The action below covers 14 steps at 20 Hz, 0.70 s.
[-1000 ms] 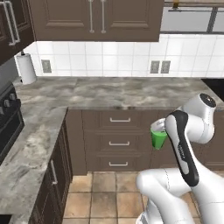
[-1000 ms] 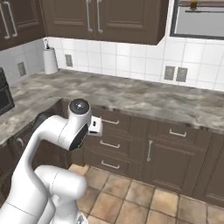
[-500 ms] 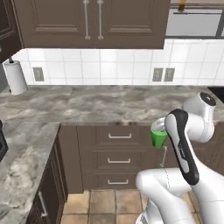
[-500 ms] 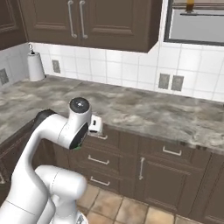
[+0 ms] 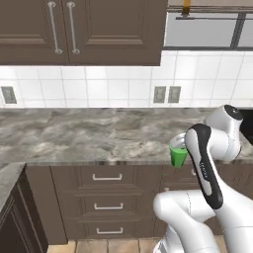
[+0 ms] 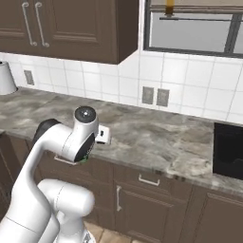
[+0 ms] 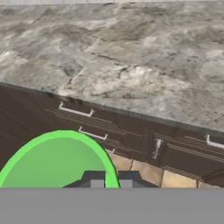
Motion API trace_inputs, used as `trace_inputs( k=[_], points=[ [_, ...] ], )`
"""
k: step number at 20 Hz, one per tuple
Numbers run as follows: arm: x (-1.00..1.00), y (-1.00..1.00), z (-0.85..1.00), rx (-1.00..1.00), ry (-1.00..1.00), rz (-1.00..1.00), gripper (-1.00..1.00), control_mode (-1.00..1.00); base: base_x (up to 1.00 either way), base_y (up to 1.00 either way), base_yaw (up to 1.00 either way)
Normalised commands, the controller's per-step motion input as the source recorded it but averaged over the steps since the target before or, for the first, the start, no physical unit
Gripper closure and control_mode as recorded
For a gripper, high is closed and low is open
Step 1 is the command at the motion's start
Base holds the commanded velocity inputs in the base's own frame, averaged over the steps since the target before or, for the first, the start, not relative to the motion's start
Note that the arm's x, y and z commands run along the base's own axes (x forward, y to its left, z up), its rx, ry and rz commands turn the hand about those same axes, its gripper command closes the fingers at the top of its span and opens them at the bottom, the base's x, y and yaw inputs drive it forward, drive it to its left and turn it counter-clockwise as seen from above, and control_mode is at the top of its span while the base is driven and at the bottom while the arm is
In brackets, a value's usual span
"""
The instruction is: Pick the cup and bowl from the counter and place them on the counter next to the sink.
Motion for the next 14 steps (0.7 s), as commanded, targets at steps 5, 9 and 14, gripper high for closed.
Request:
trace_inputs(
  k=[5,9,14],
  points=[
    [0.0,0.0,0.0,0.0,0.0,0.0,1.0,1.0,0.09,-0.89,-0.05],
    [0.0,0.0,0.0,0.0,0.0,0.0,1.0,1.0,0.03,-0.77,-0.08],
    [0.0,0.0,0.0,0.0,0.0,0.0,1.0,1.0,0.34,-0.43,-0.22]
  ],
)
